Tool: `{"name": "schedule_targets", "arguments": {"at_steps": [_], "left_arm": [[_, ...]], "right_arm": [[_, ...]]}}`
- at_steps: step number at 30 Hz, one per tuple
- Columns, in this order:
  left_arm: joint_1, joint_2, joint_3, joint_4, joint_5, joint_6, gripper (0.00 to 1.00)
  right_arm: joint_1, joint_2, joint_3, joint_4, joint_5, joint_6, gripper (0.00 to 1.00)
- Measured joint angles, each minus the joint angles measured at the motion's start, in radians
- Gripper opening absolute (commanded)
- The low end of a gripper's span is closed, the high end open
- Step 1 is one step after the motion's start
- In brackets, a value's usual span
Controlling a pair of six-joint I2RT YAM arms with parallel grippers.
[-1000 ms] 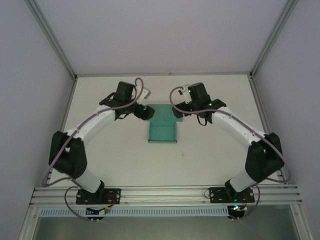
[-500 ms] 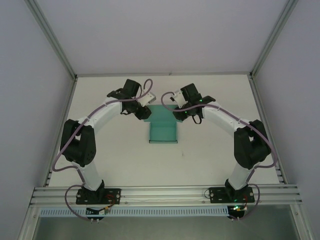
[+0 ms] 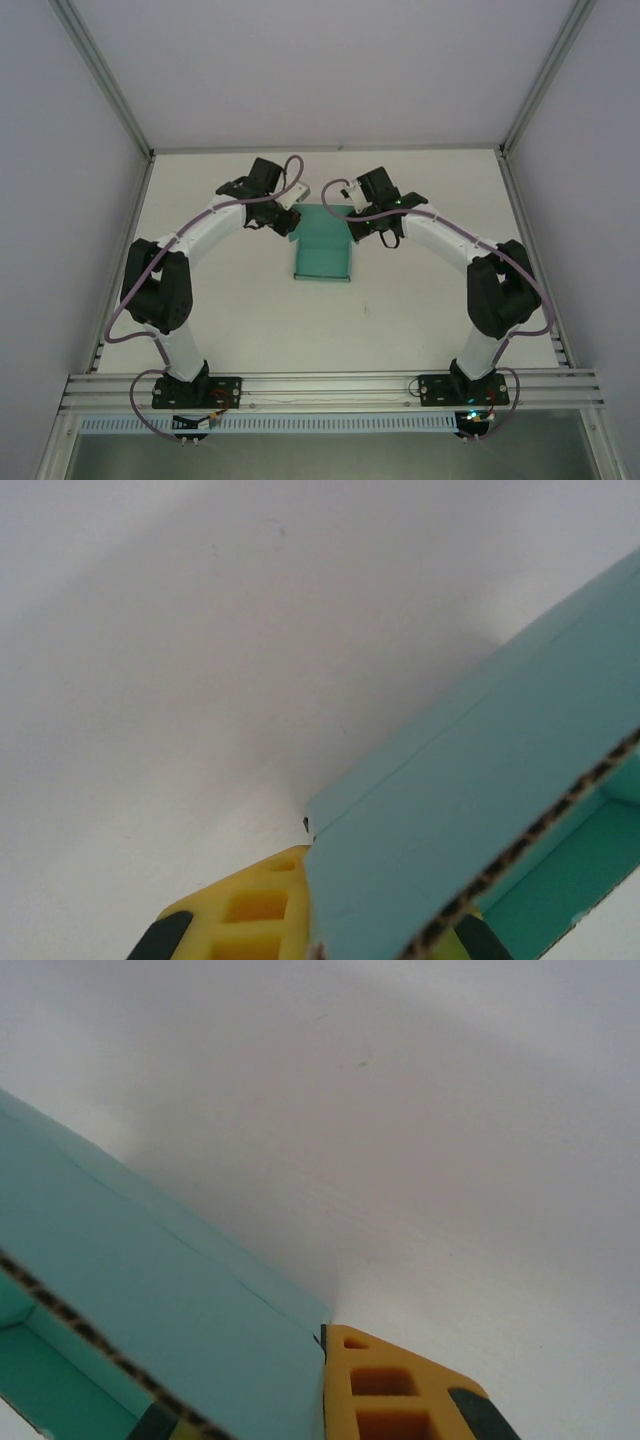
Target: Assemble paper box
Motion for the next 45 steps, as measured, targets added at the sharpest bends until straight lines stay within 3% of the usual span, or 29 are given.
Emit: {"name": "schedule_targets", "arguments": {"at_steps": [9,14,18,23,32,36,41,43,45], "left_arm": [[-0.089,0.000,-0.032,0.183,-0.230,-0.344,0.00],[-0.108,0.000,-0.077,0.285,-0.304,-0.491,0.00],[-0.109,0.003,-0.118,0.354,-0.330,-0.589,0.04],[-0.113,0.019,-0.150,0.422,-0.340,-0.667,0.00],[-0.133,0.024,-0.275,0.589,-0.343,-0.698,0.00],[-0.139,-0.028,-0.356,0.639,-0.330,-0.689,0.13],[-0.140,-0.072,-0.387,0.613,-0.286,-0.711,0.37],[-0.142,-0.091,-0.386,0.584,-0.275,-0.719,0.52],[-0.143,-0.119,-0.385,0.545,-0.271,-0.724,0.75]], "right_arm": [[0.048,0.031,0.019,0.095,0.258,0.406,0.10],[0.073,0.079,0.051,0.150,0.375,0.539,0.10],[0.097,0.100,0.044,0.180,0.428,0.585,0.09],[0.117,0.101,-0.026,0.257,0.473,0.620,0.08],[0.134,0.095,-0.201,0.479,0.516,0.642,0.07],[0.150,0.057,-0.282,0.572,0.517,0.603,0.07],[0.167,0.047,-0.335,0.654,0.529,0.545,0.08],[0.179,0.040,-0.362,0.689,0.536,0.528,0.08],[0.188,0.029,-0.389,0.720,0.539,0.513,0.08]]}}
